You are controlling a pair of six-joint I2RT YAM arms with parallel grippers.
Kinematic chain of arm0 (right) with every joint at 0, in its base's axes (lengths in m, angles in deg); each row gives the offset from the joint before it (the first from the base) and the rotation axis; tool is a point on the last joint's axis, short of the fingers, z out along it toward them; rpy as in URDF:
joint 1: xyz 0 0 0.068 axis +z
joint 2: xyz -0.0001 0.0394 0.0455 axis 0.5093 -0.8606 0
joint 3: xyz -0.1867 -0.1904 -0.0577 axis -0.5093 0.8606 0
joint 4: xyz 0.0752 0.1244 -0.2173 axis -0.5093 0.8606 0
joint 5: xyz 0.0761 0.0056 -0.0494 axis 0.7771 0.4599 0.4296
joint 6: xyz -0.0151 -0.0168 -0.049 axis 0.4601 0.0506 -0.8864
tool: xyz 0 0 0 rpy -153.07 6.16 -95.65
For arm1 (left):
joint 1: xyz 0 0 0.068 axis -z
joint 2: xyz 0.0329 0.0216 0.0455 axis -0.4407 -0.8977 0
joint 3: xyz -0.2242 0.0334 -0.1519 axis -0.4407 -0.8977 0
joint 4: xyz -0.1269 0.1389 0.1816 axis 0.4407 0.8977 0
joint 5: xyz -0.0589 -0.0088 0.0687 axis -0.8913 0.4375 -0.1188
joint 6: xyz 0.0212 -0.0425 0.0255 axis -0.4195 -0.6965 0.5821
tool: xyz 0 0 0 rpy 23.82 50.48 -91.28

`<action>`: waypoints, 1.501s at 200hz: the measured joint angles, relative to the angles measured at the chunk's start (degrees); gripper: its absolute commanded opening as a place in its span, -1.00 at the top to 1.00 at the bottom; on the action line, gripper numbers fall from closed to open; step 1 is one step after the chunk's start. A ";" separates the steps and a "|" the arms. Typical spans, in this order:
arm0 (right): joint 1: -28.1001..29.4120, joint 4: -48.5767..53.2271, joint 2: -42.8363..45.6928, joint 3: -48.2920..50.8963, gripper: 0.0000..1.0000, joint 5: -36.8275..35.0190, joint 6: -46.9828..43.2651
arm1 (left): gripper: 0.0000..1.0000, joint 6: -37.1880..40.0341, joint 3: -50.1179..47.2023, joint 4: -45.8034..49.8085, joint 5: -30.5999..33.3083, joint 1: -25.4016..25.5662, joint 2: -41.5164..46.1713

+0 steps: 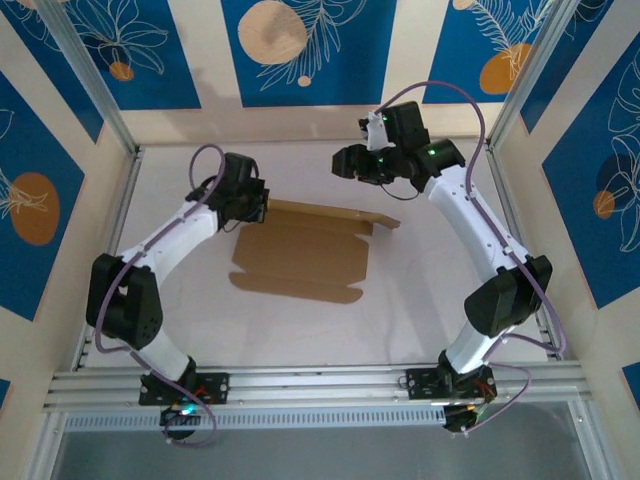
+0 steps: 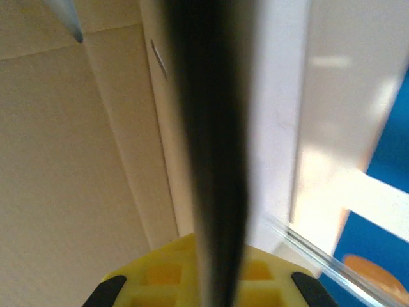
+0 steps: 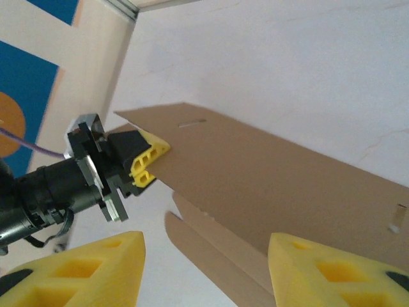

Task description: Fold the paper box

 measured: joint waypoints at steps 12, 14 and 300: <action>-0.92 0.39 -0.85 -0.09 -0.13 -0.24 -3.69 | 1.00 1.22 -5.20 -9.46 0.11 0.72 -0.07; -1.05 0.44 -1.05 -0.09 -0.14 -0.46 -4.42 | 1.00 1.40 -5.70 -10.78 0.11 0.81 -0.11; -10.40 -16.22 18.75 38.38 -0.21 1.22 -32.61 | 1.00 -4.79 10.58 25.42 1.42 -0.57 1.79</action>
